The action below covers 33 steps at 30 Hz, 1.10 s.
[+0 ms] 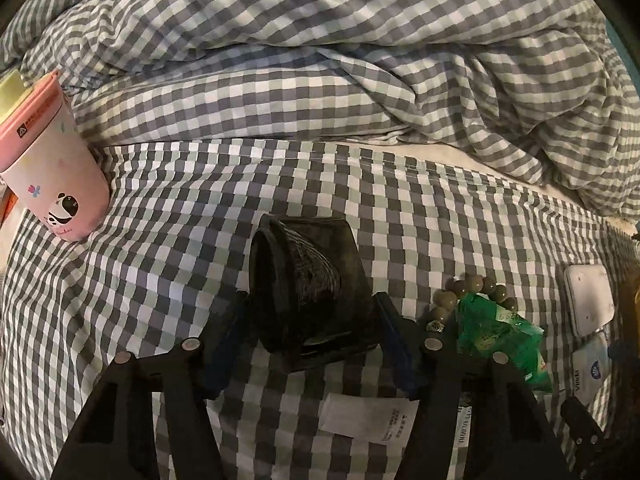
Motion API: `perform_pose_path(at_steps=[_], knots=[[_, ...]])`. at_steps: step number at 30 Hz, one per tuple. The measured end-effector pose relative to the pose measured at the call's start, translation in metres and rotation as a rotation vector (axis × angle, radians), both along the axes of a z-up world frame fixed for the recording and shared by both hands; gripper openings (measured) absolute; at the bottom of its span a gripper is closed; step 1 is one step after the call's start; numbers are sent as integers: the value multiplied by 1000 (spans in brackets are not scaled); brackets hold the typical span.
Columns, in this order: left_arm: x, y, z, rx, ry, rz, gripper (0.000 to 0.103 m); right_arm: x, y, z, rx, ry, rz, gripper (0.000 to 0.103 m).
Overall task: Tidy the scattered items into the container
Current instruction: 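Grasp the blue floral tissue pack with the right gripper while the left grasps the black cup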
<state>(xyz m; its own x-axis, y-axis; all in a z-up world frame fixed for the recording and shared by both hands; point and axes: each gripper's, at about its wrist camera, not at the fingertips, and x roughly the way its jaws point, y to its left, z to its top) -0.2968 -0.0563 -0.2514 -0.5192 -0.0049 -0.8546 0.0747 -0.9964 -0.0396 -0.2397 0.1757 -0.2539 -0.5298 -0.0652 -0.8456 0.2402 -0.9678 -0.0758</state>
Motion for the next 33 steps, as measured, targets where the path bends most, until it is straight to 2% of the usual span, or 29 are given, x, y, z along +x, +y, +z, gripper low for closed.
perform_pose_path(at_steps=[2,4,6,10,15,27,33], knots=[[0,3,-1,-6,-2,-6,48,0,0,-2,10,1,-5,97],[1,5,-1,-11,0,-5,48,0,1,-2,28,8,-16,85],[3,4,0,1,3,4,47,1,3,1,40,17,-23,65],[7,-1,5,13,12,24,47,2,7,8,16,9,-17,59],[20,-8,21,14,33,30,47,10,2,19,-1,24,-7,37],[57,-15,66,-11,115,38,47,37,8,47,-113,57,1,21],[79,-19,87,-11,142,45,47,57,8,65,-156,83,9,18]])
